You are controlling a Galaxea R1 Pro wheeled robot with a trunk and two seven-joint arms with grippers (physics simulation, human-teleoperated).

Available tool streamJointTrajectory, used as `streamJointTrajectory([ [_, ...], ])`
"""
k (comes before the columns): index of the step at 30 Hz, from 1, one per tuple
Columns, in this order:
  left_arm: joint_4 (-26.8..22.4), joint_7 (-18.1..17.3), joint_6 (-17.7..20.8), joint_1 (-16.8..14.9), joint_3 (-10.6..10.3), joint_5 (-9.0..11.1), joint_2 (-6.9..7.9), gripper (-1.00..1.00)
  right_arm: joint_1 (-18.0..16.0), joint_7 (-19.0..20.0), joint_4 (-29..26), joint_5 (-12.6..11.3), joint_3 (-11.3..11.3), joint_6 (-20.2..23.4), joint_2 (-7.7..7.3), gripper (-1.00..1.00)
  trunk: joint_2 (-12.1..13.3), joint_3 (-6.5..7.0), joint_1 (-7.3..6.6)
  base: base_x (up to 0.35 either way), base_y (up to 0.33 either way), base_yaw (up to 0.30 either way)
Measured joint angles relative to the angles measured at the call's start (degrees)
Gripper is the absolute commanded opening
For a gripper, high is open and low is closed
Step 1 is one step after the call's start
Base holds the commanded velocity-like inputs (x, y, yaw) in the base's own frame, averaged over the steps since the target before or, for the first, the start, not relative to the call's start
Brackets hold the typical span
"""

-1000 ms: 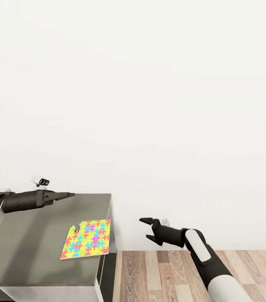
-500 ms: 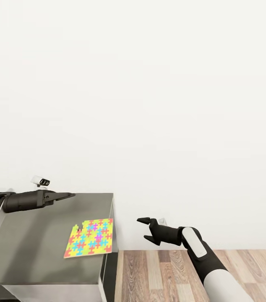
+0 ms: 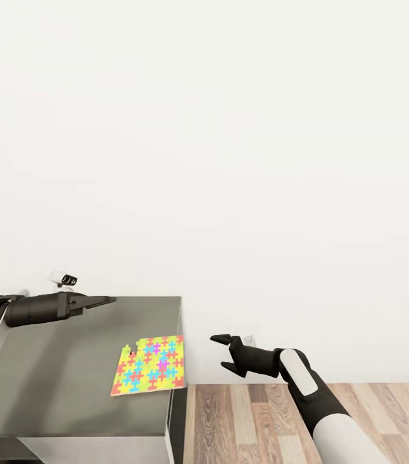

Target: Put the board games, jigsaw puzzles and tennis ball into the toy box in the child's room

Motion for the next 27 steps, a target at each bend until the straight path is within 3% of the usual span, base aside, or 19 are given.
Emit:
streamJointTrajectory([
  [9, 0.0, 0.0, 0.0, 0.0, -0.1, 0.0, -0.23, 1.00, 0.0, 0.0, 0.0, 0.0, 0.1, 0.0, 0.06, 1.00, 0.0, 0.00, 0.00, 0.000, 0.027, 0.000],
  [16, -0.6, 0.0, 0.1, 0.0, -1.1, 0.2, -0.79, 1.00, 0.0, 0.0, 0.0, -0.1, 1.9, 0.0, 0.05, 1.00, 0.0, 0.00, 0.00, 0.000, 0.002, 0.000],
  [21, -1.9, 0.0, 0.2, -0.3, -3.6, 0.3, -4.82, 1.00, -0.3, 0.0, -0.1, -0.1, 2.7, 0.0, 0.10, 1.00, 0.0, 0.00, 0.00, 0.000, 0.000, 0.000],
  [23, -2.4, 0.0, 0.1, -0.4, -4.7, 0.0, -7.54, 1.00, -0.5, 0.1, -0.1, -0.2, 2.8, 0.1, 0.04, 1.00, 0.0, 0.00, 0.00, 0.000, 0.000, 0.000],
  [27, -2.5, 0.0, -0.2, -0.3, -7.3, -0.9, -11.19, 1.00, -0.7, 0.1, 0.0, 0.0, 2.9, 0.5, -0.05, 1.00, 0.0, 0.00, 0.00, 0.000, 0.000, 0.000],
])
